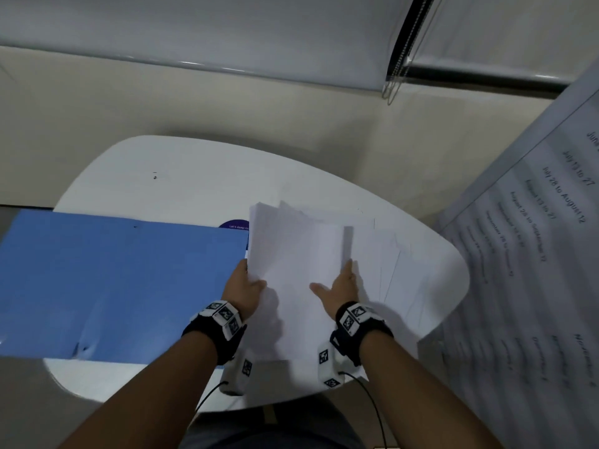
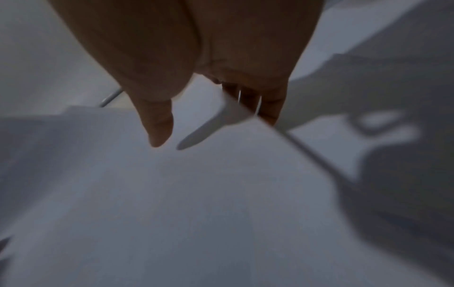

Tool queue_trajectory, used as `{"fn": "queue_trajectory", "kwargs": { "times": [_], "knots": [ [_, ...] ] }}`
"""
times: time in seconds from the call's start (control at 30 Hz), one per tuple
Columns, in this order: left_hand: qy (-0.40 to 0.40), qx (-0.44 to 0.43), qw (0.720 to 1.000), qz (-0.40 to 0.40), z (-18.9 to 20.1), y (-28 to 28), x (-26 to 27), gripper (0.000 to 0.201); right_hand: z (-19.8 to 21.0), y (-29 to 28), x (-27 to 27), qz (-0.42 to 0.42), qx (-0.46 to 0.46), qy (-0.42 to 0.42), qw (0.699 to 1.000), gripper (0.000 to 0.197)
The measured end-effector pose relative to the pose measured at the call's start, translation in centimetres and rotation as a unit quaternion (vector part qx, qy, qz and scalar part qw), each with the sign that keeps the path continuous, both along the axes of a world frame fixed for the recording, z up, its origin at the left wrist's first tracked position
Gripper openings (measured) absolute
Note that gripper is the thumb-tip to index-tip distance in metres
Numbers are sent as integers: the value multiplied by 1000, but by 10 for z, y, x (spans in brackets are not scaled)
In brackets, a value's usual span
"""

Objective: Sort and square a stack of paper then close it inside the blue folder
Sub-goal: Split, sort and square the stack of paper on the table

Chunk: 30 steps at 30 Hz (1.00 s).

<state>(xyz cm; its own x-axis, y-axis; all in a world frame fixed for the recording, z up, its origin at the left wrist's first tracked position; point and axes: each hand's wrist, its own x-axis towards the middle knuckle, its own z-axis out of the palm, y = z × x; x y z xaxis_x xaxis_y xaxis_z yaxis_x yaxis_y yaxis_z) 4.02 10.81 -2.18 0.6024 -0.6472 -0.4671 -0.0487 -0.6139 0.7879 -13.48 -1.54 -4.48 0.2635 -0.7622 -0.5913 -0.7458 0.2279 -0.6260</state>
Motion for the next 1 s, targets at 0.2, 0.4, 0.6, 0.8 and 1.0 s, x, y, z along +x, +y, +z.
{"fn": "queue_trajectory", "kwargs": {
  "times": [0.2, 0.4, 0.6, 0.8, 1.0],
  "knots": [
    [88, -173, 980, -42, 57, 23, 27, 39, 71, -23, -12, -84, -23, -229, 969, 77],
    [19, -250, 965, -81, 106, -2, 25, 45, 154, -26, -3, -143, -135, -349, 917, 32],
    [24, -205, 978, -40, 76, -12, 17, 61, 143, -18, -9, -117, -136, -341, 923, 45],
    [94, -242, 966, 10, 85, -26, 11, 65, 148, -25, -4, -122, -174, -345, 914, 51],
    [46, -364, 927, 81, 111, -38, 8, 48, 160, -27, 2, -145, -204, -365, 897, 24]
  ]
}}
